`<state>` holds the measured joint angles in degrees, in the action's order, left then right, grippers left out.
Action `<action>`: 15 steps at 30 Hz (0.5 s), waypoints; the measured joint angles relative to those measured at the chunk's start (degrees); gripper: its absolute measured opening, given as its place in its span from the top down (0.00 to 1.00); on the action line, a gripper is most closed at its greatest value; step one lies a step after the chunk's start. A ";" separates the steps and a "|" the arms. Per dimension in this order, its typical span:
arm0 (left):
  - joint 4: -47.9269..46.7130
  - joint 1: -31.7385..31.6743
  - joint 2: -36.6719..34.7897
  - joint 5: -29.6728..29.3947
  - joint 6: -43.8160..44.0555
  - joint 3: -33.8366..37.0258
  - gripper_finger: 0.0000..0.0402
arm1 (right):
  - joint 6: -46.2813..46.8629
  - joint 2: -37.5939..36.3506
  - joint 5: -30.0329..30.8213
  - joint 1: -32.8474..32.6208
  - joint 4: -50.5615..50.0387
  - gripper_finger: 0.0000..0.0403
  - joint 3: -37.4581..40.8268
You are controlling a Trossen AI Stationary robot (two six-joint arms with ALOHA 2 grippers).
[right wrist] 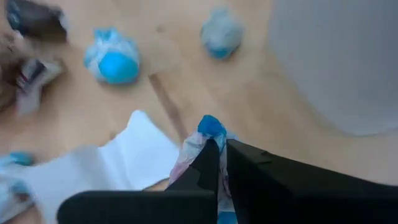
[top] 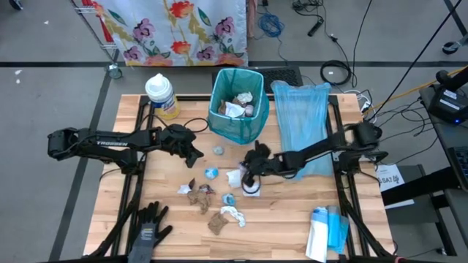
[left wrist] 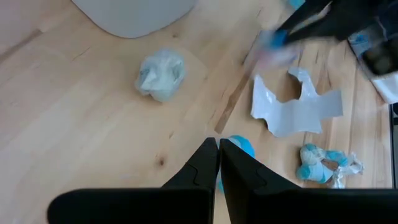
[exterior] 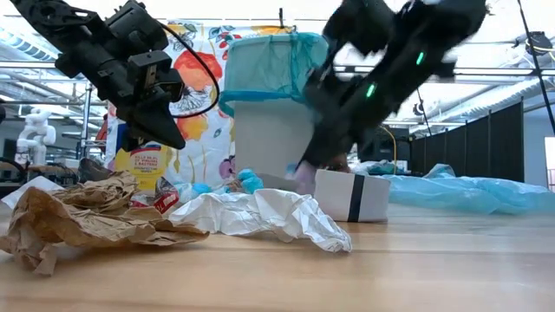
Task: Place trash/remove bag and relplace
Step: Put the pink plastic into the trash bin
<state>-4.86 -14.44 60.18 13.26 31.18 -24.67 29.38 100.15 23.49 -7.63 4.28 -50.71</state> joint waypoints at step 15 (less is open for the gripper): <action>-0.01 0.04 0.00 0.00 -0.04 0.00 0.95 | 6.58 -33.55 13.68 -3.44 -25.72 1.00 -0.14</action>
<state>-4.87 -14.39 60.18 13.26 31.14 -24.67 35.96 66.61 37.17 -11.07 -21.44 -50.85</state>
